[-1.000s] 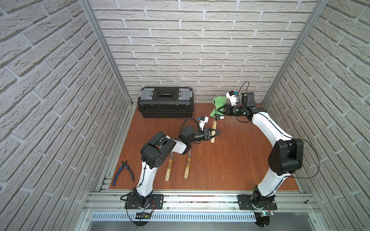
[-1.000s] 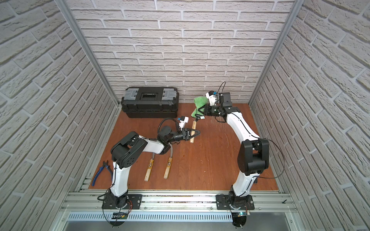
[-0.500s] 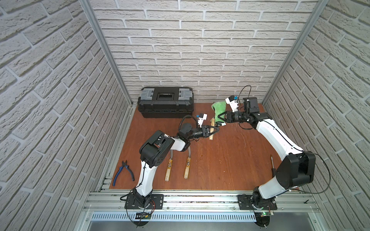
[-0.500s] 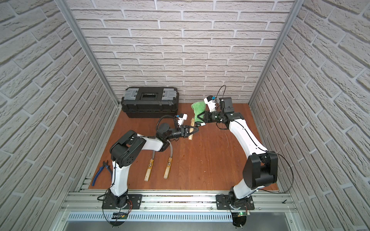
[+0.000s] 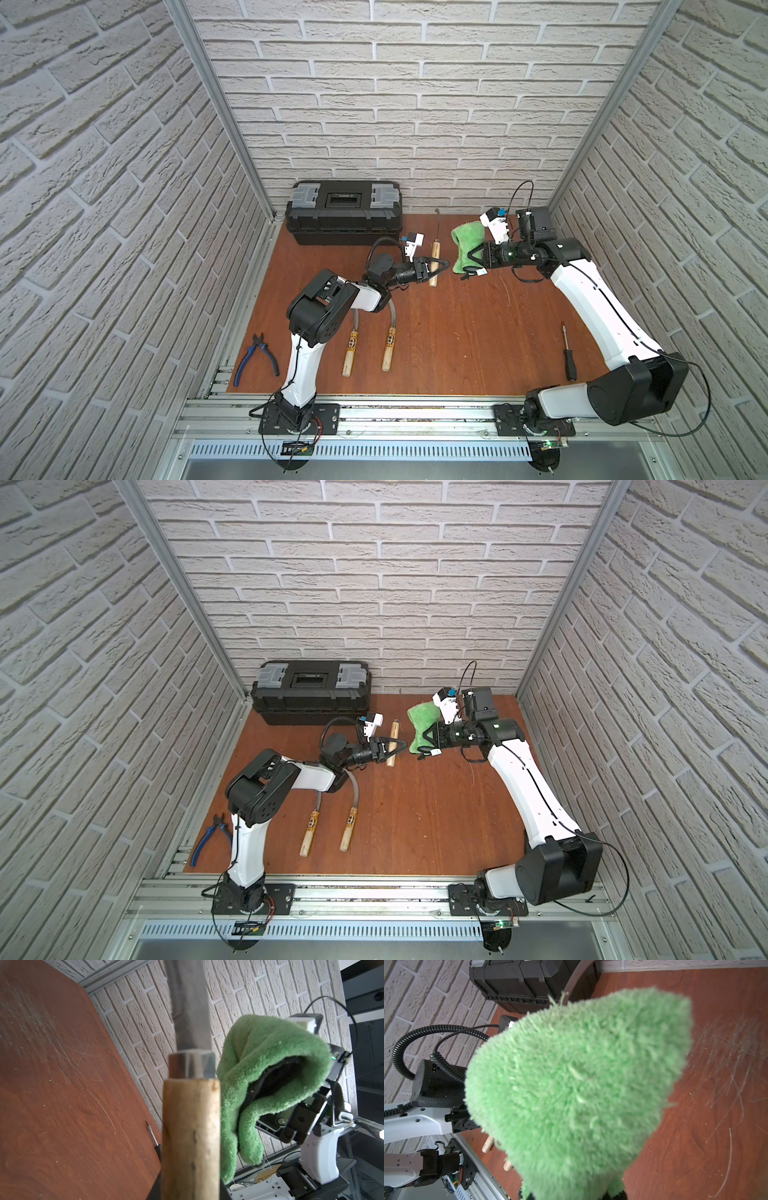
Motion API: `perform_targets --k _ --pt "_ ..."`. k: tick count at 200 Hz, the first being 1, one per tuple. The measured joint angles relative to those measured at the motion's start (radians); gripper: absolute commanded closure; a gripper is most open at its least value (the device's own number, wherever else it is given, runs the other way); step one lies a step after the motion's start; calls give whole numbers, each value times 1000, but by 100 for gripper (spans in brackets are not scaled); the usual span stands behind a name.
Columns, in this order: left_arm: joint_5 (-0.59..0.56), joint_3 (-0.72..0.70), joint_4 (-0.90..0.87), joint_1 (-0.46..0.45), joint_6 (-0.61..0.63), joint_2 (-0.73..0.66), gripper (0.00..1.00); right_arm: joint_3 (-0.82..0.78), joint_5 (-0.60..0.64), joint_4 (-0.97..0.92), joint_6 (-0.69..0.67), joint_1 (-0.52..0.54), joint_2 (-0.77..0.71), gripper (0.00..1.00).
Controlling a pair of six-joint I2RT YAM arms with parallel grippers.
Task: Wipe small sickles with rags
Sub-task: Wipe the small sickle.
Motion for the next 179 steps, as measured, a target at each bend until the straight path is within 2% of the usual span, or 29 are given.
perform_targets --k 37,93,142,179 --pt "0 -3 -98 7 89 0 100 72 101 -111 -13 20 -2 97" --pt "-6 -10 -454 -15 359 -77 100 191 216 -208 -16 121 71 97" --pt "-3 -10 -546 -40 464 -130 100 215 264 -214 -15 220 225 97" --pt "-6 -10 -651 -61 526 -134 100 249 293 -217 -15 248 309 97"
